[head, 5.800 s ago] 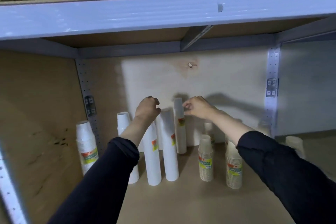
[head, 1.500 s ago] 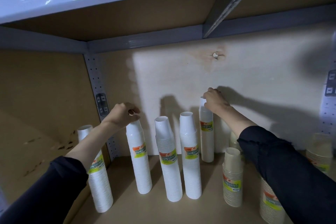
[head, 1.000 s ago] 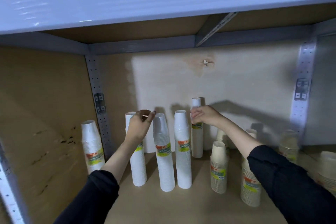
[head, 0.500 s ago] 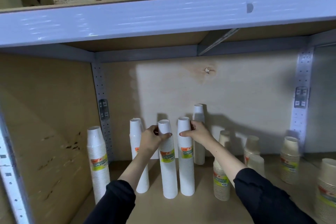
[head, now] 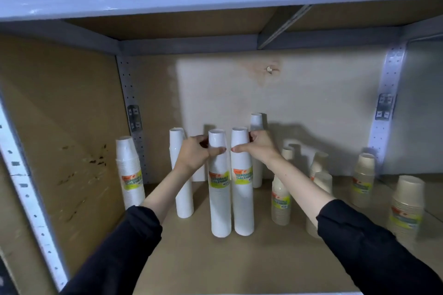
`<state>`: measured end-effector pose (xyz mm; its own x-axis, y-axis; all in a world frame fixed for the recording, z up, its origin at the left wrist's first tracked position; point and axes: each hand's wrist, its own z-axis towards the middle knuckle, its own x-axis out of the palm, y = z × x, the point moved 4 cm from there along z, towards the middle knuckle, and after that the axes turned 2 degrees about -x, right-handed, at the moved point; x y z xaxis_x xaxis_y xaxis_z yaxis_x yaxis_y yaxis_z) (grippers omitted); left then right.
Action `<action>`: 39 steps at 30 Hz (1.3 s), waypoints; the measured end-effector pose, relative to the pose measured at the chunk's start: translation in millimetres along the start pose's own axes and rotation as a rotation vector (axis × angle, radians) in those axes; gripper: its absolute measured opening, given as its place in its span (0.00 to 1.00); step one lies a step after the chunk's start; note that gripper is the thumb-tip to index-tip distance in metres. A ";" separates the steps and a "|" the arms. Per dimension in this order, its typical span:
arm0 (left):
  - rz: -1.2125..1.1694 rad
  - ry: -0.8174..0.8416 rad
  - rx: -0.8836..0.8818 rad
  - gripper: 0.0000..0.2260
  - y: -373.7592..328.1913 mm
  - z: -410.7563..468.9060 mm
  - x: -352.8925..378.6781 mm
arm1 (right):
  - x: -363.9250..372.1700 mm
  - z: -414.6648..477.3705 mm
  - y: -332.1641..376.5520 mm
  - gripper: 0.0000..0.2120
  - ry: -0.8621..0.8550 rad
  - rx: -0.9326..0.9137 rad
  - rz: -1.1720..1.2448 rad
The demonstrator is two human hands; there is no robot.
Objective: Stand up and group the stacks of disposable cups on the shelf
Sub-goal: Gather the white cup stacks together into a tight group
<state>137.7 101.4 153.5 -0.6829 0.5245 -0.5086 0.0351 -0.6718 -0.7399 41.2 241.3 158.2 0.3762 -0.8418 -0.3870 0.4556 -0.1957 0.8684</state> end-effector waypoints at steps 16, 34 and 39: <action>-0.038 0.095 -0.069 0.16 8.4 -14.7 -9.8 | 19.3 -16.4 -7.5 0.17 -0.183 0.050 -0.054; 0.010 0.167 -0.039 0.24 10.8 -8.8 -15.6 | 23.8 -13.7 -8.5 0.14 -0.166 0.032 -0.057; 0.040 0.157 -0.047 0.24 9.4 -4.0 -26.9 | 9.5 -7.9 11.6 0.23 -0.231 -0.061 -0.107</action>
<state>159.3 83.2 158.4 -0.5581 0.5757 -0.5975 0.0964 -0.6702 -0.7359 56.5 235.0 162.1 0.1318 -0.9120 -0.3885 0.5330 -0.2653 0.8034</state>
